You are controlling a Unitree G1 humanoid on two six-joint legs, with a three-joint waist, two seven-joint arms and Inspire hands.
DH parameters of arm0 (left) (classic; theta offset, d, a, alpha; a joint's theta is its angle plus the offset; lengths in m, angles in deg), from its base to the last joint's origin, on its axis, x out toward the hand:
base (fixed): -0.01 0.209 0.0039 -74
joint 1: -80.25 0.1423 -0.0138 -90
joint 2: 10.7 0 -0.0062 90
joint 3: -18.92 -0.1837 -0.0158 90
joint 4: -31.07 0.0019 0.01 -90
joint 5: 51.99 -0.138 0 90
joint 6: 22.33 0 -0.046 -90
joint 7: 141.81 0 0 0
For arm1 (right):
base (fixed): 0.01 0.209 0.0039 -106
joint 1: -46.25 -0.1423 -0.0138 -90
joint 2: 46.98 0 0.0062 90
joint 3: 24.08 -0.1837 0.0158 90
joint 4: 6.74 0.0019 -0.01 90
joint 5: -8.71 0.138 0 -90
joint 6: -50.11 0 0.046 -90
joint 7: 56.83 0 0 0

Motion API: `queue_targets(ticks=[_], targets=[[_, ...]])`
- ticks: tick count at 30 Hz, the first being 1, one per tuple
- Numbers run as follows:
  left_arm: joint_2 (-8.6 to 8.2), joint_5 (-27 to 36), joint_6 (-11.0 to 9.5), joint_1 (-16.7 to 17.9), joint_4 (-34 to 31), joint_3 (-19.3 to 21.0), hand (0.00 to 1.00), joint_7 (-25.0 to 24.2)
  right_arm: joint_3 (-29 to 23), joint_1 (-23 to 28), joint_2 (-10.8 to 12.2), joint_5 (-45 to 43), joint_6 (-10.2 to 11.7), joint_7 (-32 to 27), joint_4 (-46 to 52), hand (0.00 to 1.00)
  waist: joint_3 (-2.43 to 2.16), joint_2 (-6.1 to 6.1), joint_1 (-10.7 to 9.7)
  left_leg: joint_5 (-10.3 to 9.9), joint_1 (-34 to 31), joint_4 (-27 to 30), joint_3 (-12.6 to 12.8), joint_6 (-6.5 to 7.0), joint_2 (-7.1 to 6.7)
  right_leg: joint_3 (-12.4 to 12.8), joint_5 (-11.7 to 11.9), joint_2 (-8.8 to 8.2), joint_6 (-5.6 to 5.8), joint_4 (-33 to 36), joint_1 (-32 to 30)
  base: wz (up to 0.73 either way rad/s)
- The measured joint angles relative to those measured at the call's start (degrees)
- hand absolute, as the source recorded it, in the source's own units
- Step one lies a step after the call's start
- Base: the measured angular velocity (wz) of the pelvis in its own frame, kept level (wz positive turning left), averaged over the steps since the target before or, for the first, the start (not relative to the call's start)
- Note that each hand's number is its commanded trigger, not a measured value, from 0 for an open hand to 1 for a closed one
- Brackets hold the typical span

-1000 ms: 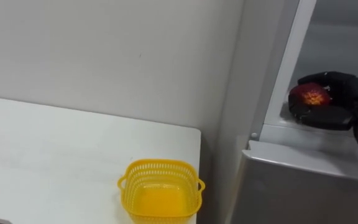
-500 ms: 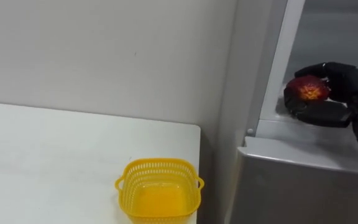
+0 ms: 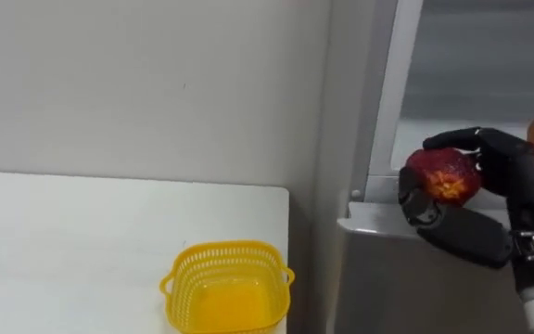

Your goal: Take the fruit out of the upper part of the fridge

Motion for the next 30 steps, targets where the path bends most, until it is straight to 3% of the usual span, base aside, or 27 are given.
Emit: queue_targets(ticks=[3,6,13,16,21,25,30], targets=[[-0.49,0.0,-0.7,0.3,1.3,0.0,0.0,0.0,0.3,1.3,1.0,-0.9,0.7,-1.6,5.2,1.0,-0.34,0.48,0.3,0.0,-0.4,0.2,1.2,-0.06,0.32,1.3,0.0,0.25,-0.04,-0.1,-0.9,-0.17],[-0.48,0.0,-1.0,0.5,1.3,0.0,0.0,0.0,1.2,2.2,2.0,-2.7,3.5,-2.9,8.0,1.0,-0.38,0.54,0.1,0.0,-0.4,0.3,1.6,-0.08,0.33,1.5,0.0,0.33,-0.04,-0.2,-0.9,-0.04],[-0.21,0.1,-2.1,-0.5,1.3,-0.3,0.0,-0.3,8.0,2.1,3.3,-6.1,4.2,-3.1,9.1,1.0,-0.42,-0.28,0.4,0.0,-0.9,0.1,2.6,-0.08,0.33,1.9,0.0,0.31,-0.02,-0.1,-2.0,-0.06],[0.13,1.3,-2.4,-1.6,2.5,-2.4,0.0,-0.4,11.4,2.0,3.3,-8.2,4.2,-1.2,9.3,1.0,-0.58,-0.75,0.7,0.0,-1.0,0.1,2.6,-0.08,0.35,1.9,0.0,0.33,-0.03,0.0,-2.2,0.0],[0.5,2.1,-2.7,-3.8,4.1,-4.0,0.0,-1.5,14.0,1.0,3.2,-12.8,5.8,1.0,9.4,1.0,-0.25,-1.57,2.1,0.0,-1.1,0.1,2.6,-0.08,0.47,1.5,0.0,0.37,-0.05,0.0,-2.2,0.02],[1.12,2.2,-3.2,-4.5,5.5,-4.6,0.0,-2.6,15.9,-0.8,3.3,-14.2,5.9,2.4,9.4,1.0,-0.05,-1.99,2.7,0.1,-1.2,0.1,2.2,-0.08,0.48,1.1,0.1,0.36,-0.07,0.0,-2.1,0.05],[1.8,2.0,-3.2,-5.9,5.8,-4.9,0.0,-2.6,18.6,-2.2,2.4,-14.7,5.9,3.7,8.9,1.0,0.52,-3.63,4.6,0.1,-2.0,0.3,0.9,-0.1,0.41,-0.1,0.1,0.27,-0.07,0.0,-2.1,0.13]])
